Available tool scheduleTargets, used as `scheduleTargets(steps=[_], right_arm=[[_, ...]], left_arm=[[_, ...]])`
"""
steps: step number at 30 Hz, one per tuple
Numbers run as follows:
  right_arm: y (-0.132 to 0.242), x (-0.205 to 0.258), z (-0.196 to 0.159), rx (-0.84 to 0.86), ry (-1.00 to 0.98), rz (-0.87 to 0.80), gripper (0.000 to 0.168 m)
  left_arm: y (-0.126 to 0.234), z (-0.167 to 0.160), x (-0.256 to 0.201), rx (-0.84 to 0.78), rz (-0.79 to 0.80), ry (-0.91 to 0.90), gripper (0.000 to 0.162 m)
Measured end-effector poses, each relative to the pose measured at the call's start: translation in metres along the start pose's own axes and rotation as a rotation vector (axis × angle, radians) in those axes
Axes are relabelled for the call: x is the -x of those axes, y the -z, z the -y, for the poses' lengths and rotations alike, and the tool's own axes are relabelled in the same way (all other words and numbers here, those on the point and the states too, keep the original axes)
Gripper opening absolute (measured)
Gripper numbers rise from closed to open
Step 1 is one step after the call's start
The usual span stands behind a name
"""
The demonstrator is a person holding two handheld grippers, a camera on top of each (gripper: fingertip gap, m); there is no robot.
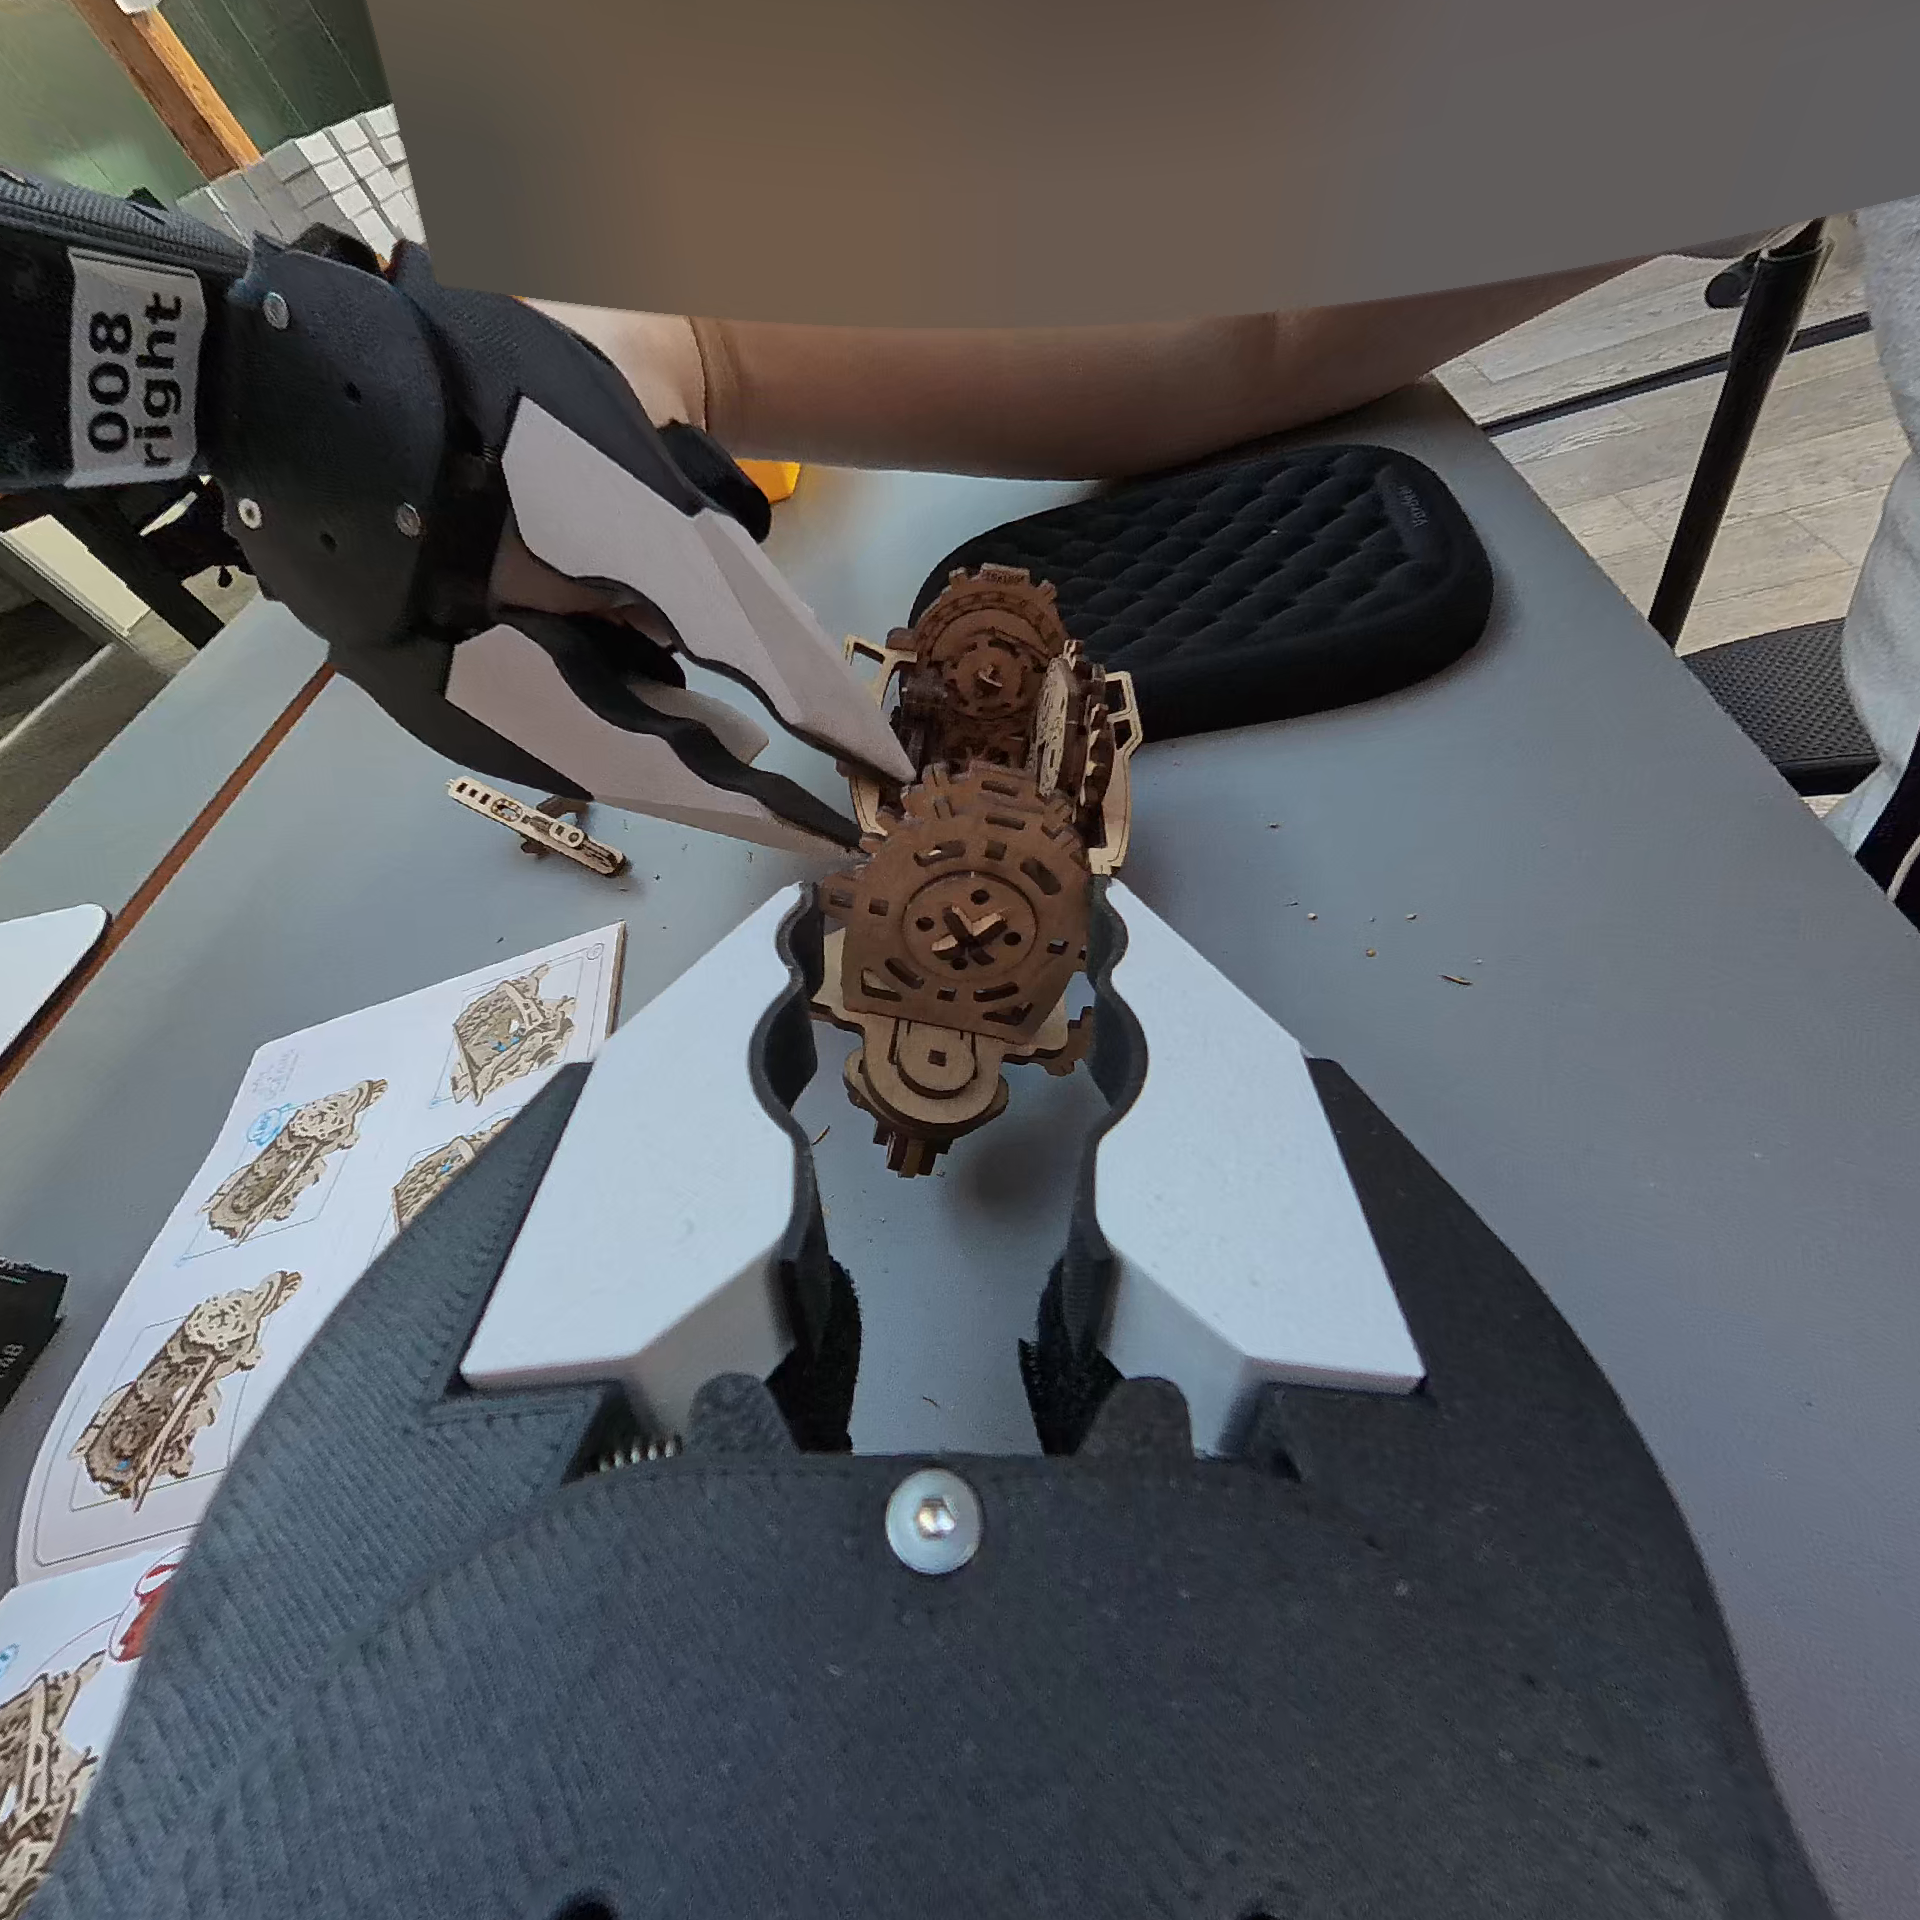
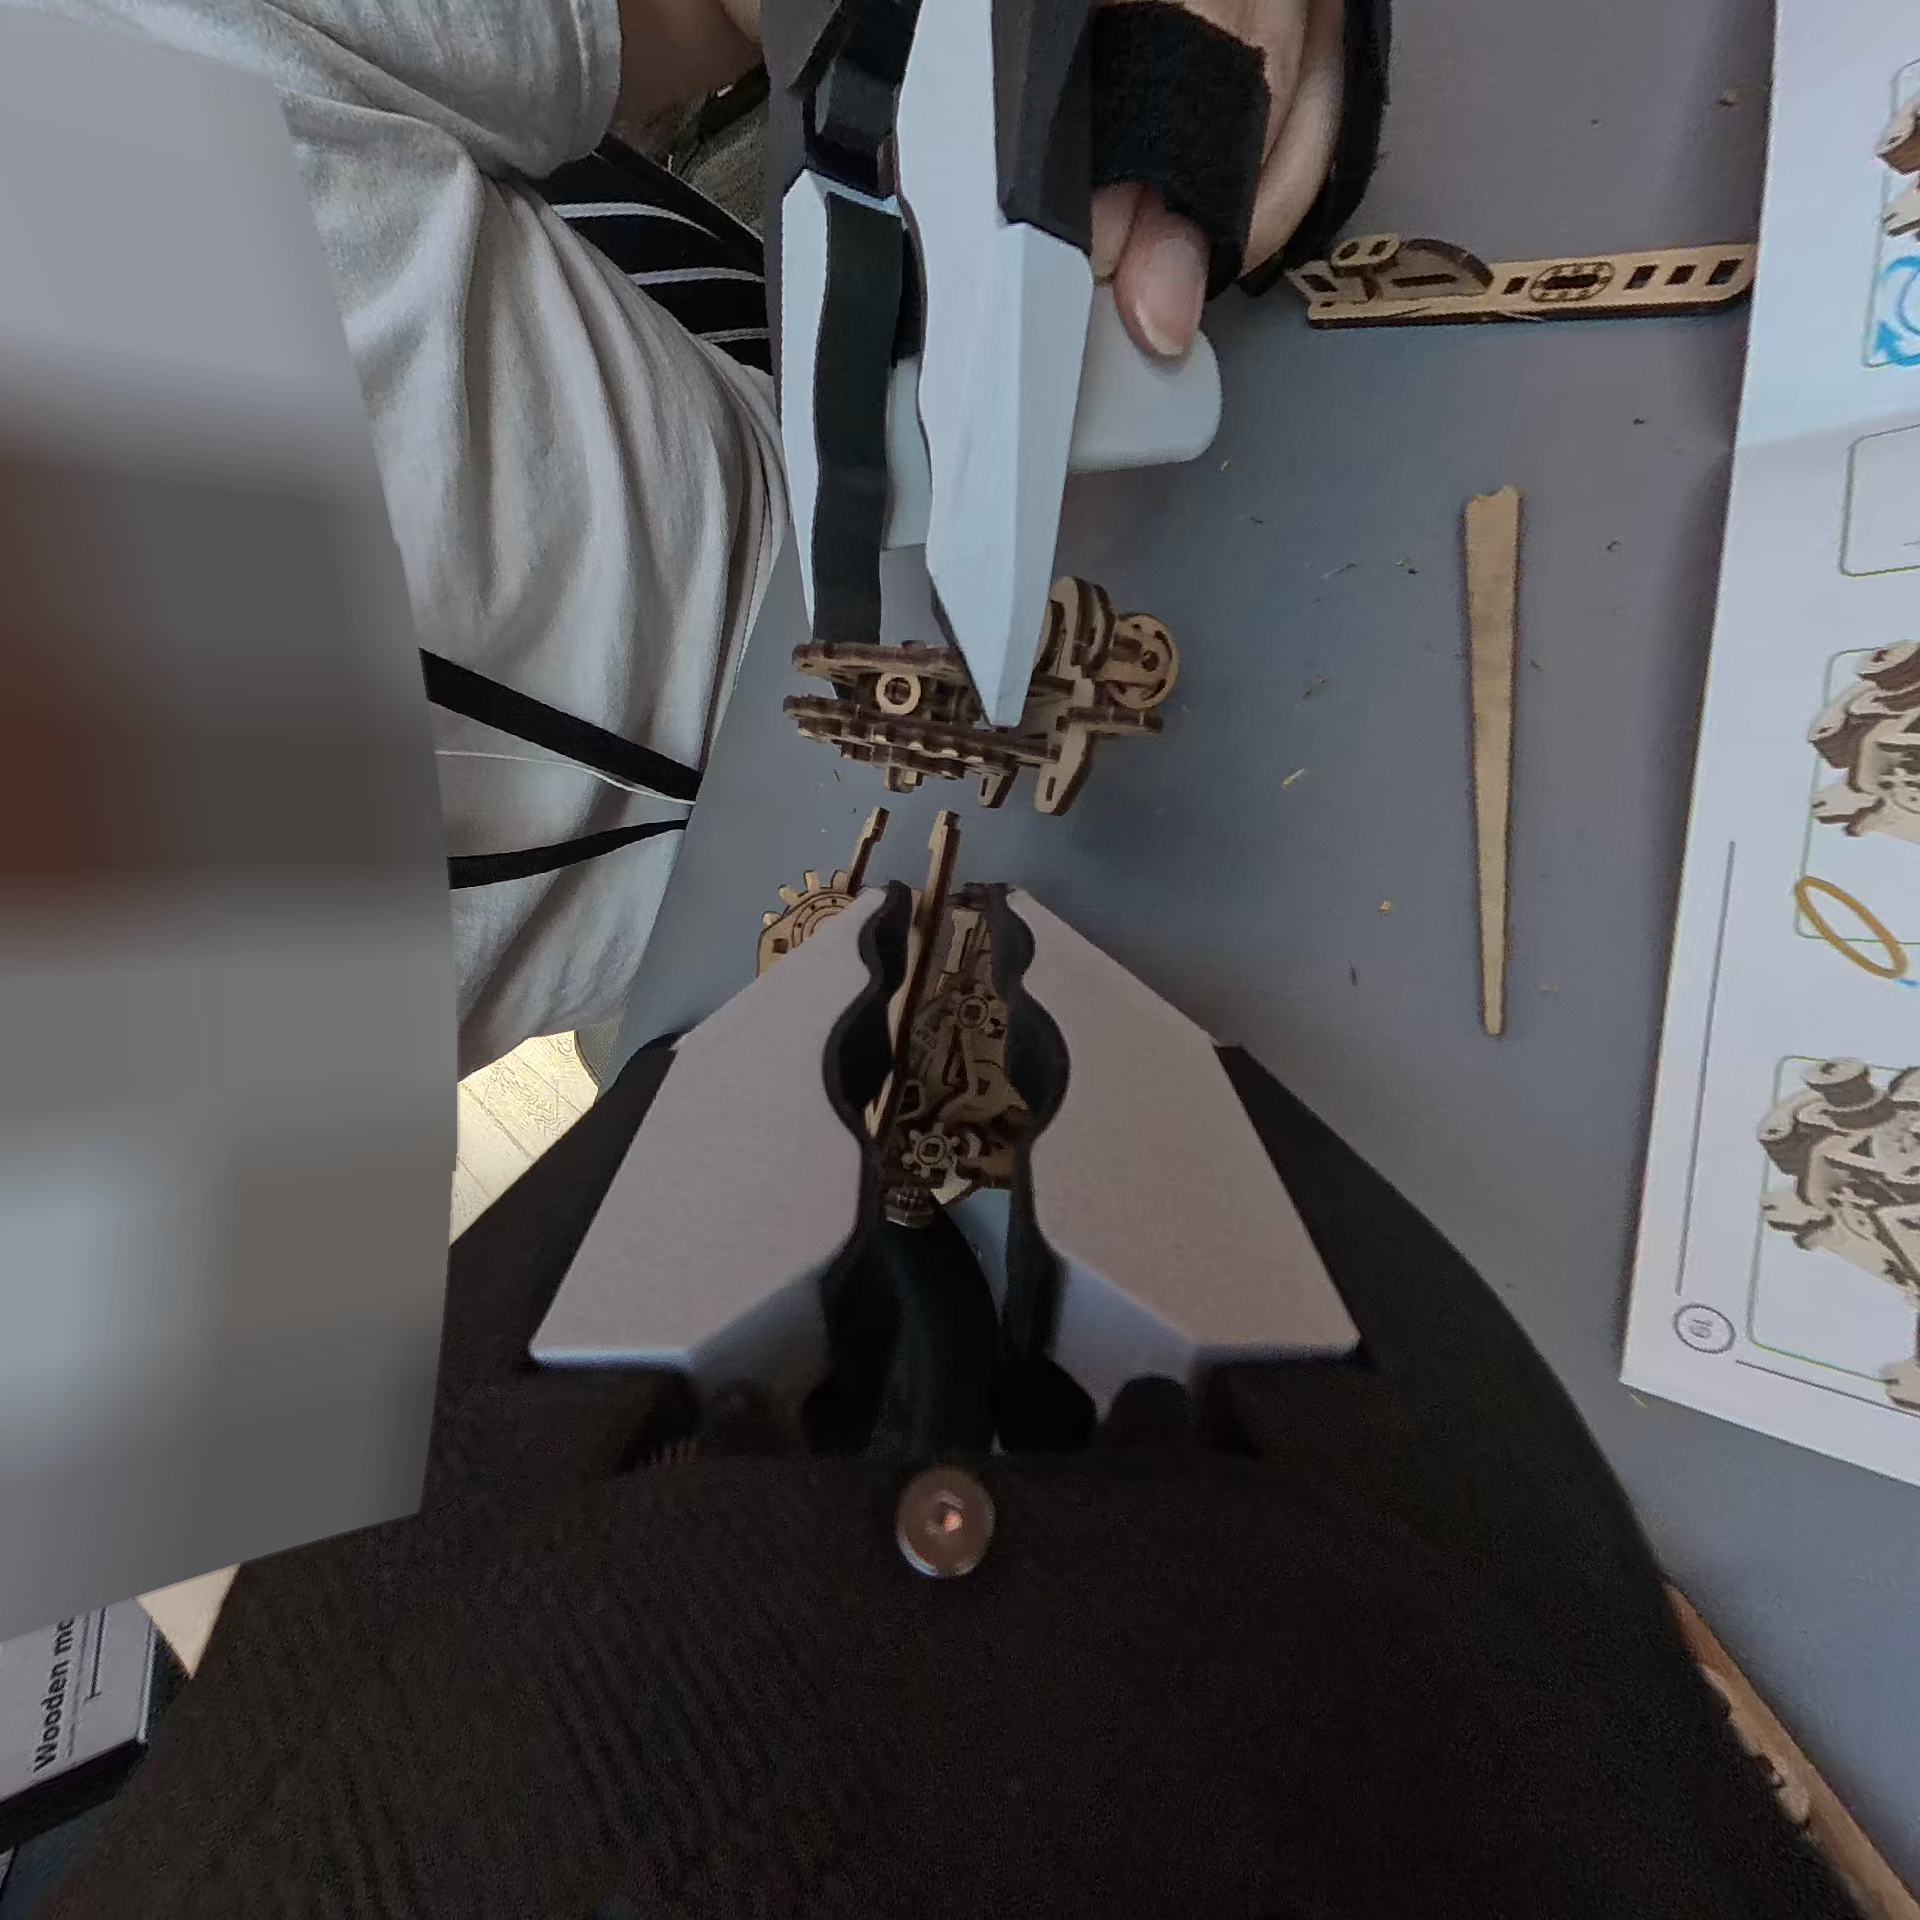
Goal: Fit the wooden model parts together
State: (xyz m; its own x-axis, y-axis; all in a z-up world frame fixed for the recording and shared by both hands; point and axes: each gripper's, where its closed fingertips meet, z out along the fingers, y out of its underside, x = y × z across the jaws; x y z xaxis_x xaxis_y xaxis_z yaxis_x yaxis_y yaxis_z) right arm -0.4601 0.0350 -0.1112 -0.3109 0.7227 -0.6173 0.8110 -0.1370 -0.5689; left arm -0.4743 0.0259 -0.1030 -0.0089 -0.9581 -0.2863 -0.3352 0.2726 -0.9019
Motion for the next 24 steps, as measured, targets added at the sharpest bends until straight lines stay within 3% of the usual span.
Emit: scheduleTargets(steps=[3, 18, 24], right_arm=[[-0.0030, 0.0034, -0.0001, 0.004, 0.004, 0.034, 0.006], [-0.0019, 0.0068, 0.0040, -0.067, -0.012, 0.131, 0.009], [-0.0006, 0.0079, 0.0053, -0.079, -0.014, 0.142, 0.003]], left_arm=[[-0.0022, -0.0017, -0.0020, 0.016, -0.006, -0.018, 0.049], [-0.0080, -0.0048, -0.0030, 0.044, -0.019, -0.032, 0.049], [-0.0095, -0.0041, -0.0038, 0.046, -0.016, -0.033, 0.049]])
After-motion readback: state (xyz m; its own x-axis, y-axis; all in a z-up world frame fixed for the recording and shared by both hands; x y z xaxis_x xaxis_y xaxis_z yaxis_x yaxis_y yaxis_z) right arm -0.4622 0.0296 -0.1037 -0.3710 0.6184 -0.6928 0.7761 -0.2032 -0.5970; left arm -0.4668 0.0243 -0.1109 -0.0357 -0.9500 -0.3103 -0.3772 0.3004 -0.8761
